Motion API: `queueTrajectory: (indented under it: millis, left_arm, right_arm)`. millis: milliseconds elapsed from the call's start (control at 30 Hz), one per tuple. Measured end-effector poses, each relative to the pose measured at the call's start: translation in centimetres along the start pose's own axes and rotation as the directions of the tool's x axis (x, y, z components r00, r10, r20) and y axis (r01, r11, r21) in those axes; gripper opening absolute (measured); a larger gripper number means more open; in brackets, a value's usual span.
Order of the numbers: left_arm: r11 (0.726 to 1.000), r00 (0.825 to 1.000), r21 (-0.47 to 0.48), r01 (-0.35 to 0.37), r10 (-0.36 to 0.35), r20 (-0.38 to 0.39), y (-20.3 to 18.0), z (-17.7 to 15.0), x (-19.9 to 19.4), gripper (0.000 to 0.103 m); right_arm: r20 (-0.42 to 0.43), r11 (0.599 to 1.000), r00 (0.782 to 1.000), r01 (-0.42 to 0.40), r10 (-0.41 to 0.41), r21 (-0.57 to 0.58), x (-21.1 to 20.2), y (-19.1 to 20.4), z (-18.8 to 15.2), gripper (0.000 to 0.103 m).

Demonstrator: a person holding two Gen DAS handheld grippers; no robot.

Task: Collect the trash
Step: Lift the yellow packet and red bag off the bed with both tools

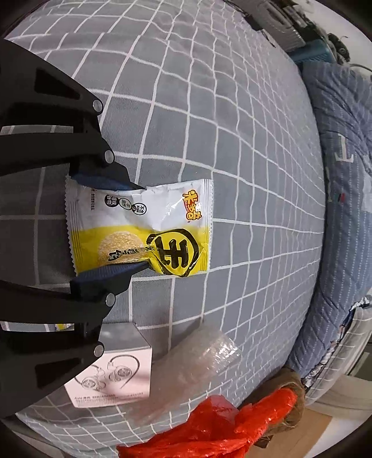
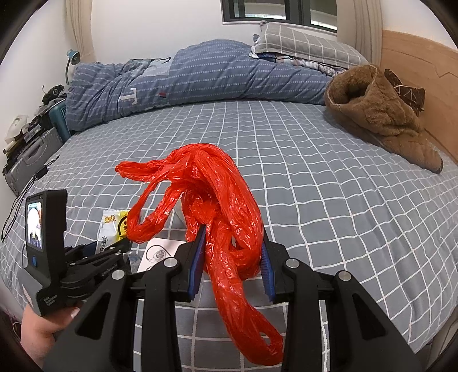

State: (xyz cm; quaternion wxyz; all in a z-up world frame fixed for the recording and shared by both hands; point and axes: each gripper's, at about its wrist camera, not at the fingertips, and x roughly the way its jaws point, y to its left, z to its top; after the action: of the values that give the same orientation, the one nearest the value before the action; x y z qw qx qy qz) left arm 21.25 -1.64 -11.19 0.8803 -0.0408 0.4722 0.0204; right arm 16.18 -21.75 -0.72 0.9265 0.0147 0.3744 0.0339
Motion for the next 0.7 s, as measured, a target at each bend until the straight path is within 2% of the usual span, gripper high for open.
queueTrajectory:
  millis: [333,700]
  left_arm:
    - [1.000,0.999,0.015,0.025,-0.025,0.043,1.0,-0.1,-3.8,0.044]
    - [0.998,0.994,0.022,0.057,-0.059,0.093,3.5,-2.2,-9.2,0.044]
  right_arm:
    - [0.029,1.000,1.000,0.007,-0.006,-0.012,-1.9,0.9,0.3,0.032]
    - [0.061,0.998,0.998,0.010,-0.006,-0.060,-4.1,3.5,-0.5,0.032]
